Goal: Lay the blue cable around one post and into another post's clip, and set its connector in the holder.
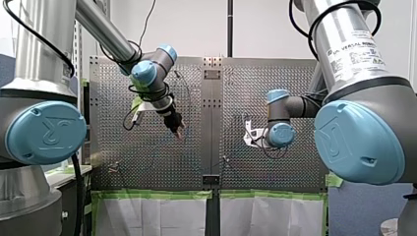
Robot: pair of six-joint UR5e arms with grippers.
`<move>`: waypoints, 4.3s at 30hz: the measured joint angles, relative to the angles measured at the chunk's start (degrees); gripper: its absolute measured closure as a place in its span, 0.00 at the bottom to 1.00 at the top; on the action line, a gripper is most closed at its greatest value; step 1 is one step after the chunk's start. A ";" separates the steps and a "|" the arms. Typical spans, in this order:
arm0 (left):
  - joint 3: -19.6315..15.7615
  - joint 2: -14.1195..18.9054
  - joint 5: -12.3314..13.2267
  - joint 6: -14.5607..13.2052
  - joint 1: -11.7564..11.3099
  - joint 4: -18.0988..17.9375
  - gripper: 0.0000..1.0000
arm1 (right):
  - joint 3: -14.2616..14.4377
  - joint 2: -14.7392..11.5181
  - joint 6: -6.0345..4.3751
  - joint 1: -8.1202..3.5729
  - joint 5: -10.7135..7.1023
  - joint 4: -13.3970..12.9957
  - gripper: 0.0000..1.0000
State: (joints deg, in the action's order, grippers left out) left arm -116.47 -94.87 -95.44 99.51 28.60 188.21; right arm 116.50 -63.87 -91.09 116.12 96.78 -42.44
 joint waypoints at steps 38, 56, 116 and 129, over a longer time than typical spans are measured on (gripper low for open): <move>-0.11 -15.56 3.89 22.88 10.34 -22.88 0.00 | 2.88 -2.92 -0.38 0.92 -0.52 -3.83 1.00; 0.70 -17.28 0.74 33.09 10.41 -33.11 0.00 | 3.43 -2.97 -0.74 0.42 -0.54 -6.24 1.00; 2.49 -27.87 2.05 39.04 11.31 -62.95 0.00 | 3.00 -3.26 -2.18 0.40 -2.51 -6.64 1.00; 5.10 -31.38 -0.12 37.42 10.65 -61.48 0.00 | 3.01 -3.38 -2.18 0.53 -2.56 -6.38 1.00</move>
State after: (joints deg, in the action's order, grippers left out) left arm -111.36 -126.25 -95.56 136.93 39.25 126.73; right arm 119.51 -67.24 -93.27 116.65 94.23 -48.82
